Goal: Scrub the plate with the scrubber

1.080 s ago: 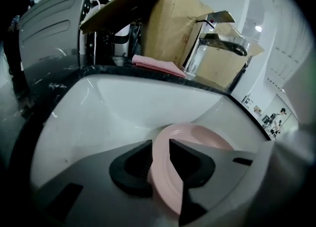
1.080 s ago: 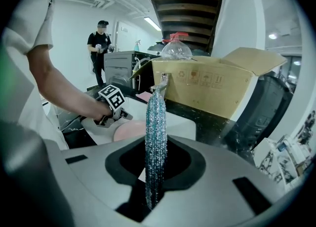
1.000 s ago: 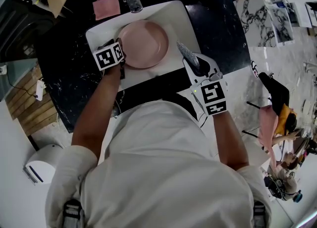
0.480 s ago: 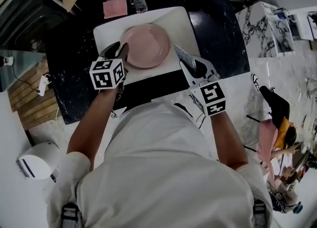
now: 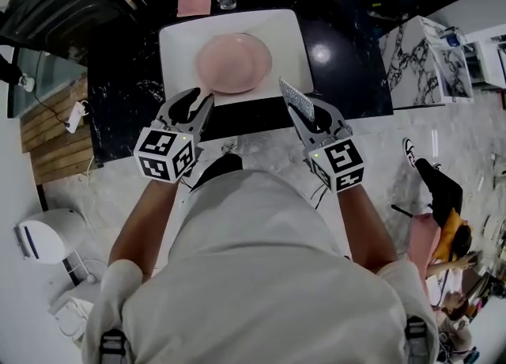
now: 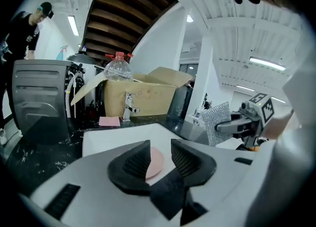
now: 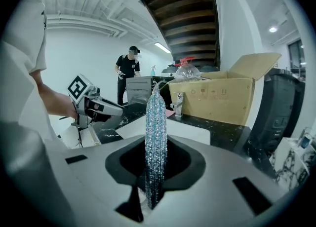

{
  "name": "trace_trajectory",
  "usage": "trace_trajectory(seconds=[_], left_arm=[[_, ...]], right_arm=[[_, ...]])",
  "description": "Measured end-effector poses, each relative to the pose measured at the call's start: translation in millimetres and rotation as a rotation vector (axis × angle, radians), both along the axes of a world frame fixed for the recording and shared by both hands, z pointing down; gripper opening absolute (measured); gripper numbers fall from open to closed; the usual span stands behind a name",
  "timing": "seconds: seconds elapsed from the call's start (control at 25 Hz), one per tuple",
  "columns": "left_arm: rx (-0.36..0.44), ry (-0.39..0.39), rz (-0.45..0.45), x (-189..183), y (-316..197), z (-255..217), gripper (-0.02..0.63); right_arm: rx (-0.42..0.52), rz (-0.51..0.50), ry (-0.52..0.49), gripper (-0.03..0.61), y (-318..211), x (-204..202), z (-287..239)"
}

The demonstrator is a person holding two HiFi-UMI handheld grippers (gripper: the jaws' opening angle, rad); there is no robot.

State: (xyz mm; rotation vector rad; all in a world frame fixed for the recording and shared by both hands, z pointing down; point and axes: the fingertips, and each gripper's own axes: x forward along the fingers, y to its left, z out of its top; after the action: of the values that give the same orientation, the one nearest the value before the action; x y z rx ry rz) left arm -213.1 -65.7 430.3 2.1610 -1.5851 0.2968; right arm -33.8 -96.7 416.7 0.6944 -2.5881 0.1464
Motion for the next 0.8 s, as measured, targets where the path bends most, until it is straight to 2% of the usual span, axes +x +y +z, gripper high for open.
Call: trace_trajectory(seconds=[0.32,0.52,0.8], left_arm=[[0.052,0.027,-0.009,40.8,78.9,-13.7,0.129],[0.037,0.035,-0.009,63.8,120.2,-5.7,0.120],[0.029,-0.011,0.011,89.5,159.5,-2.0,0.107]], right_arm=[[0.003,-0.036,-0.057,0.077,61.7,30.8,-0.2],[-0.017,-0.044,-0.077,0.077,101.5,50.5,7.0],[-0.037,-0.051,-0.100,0.077,135.4,70.5,8.9]])
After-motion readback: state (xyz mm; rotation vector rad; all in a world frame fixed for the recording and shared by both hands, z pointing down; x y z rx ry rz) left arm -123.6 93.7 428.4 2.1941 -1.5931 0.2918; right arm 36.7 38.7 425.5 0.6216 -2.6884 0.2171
